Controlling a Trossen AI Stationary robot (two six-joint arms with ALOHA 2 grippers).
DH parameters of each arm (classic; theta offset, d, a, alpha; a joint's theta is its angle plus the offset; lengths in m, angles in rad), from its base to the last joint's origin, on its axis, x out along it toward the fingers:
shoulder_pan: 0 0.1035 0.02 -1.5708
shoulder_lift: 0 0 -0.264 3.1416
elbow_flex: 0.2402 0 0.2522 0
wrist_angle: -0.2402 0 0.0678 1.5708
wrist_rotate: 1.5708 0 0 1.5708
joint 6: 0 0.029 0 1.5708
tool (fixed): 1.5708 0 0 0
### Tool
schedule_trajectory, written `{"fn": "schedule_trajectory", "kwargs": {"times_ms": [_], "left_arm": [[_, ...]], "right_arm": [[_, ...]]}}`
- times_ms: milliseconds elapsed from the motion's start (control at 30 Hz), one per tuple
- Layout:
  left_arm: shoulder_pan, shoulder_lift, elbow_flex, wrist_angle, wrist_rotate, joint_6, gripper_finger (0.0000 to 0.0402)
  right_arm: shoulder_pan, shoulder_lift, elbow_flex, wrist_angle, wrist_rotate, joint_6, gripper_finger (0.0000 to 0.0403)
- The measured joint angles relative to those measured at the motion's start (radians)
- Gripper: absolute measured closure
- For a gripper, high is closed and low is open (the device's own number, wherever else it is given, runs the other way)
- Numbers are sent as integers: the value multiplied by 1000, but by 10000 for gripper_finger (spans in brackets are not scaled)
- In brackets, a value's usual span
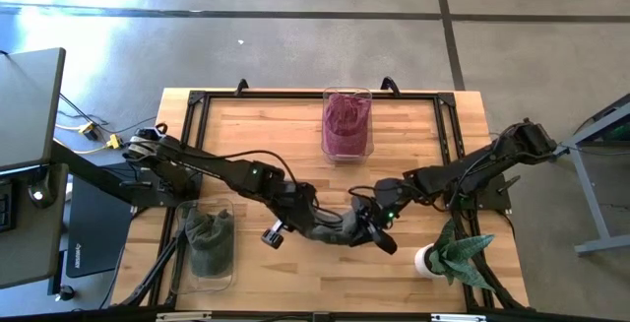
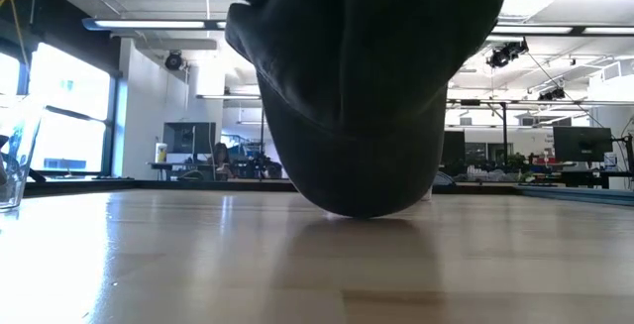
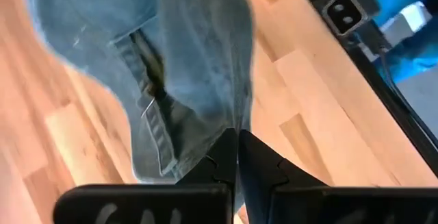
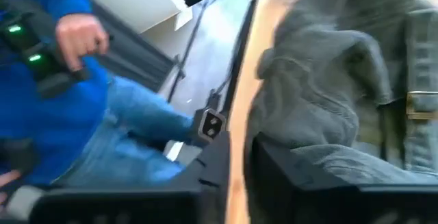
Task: Pick & Place hat
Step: Put the black cap into the bottom transparent bin
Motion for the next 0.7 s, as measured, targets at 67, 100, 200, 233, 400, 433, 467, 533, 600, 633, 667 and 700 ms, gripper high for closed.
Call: {"fn": "schedule_trajectory", "kwargs": {"times_ms": [67,100,200,233,400,433,467,533,600,633,667,700], "left_arm": [[0,0,0,-10,-19,-37,397],[0,0,0,-12,-25,-49,397],[0,0,0,-12,-41,-72,397],[0,0,0,-12,-48,-74,397],[0,0,0,-15,-74,-74,397],[0,0,0,-17,-76,-77,397],[0,0,0,-18,-77,-79,397],[0,0,0,-25,-78,-93,397],[0,0,0,-31,-81,-107,397],[0,0,0,-31,-81,-109,397],[0,0,0,-31,-81,-110,397],[0,0,0,-32,-81,-110,397]], "right_arm": [[-17,0,9,-2,-60,-3,304],[-22,0,13,-3,-91,-14,283],[-21,0,29,-34,-147,-110,221],[-12,0,36,-57,-149,-162,204],[53,0,74,-187,-107,-428,160],[65,0,82,-215,-78,-469,158],[75,0,89,-241,-48,-508,156],[93,0,105,-295,22,-585,156],[110,0,127,-349,150,-650,156],[117,0,139,-380,231,-675,156],[122,0,149,-413,299,-696,156],[126,0,158,-443,362,-713,156]]}}
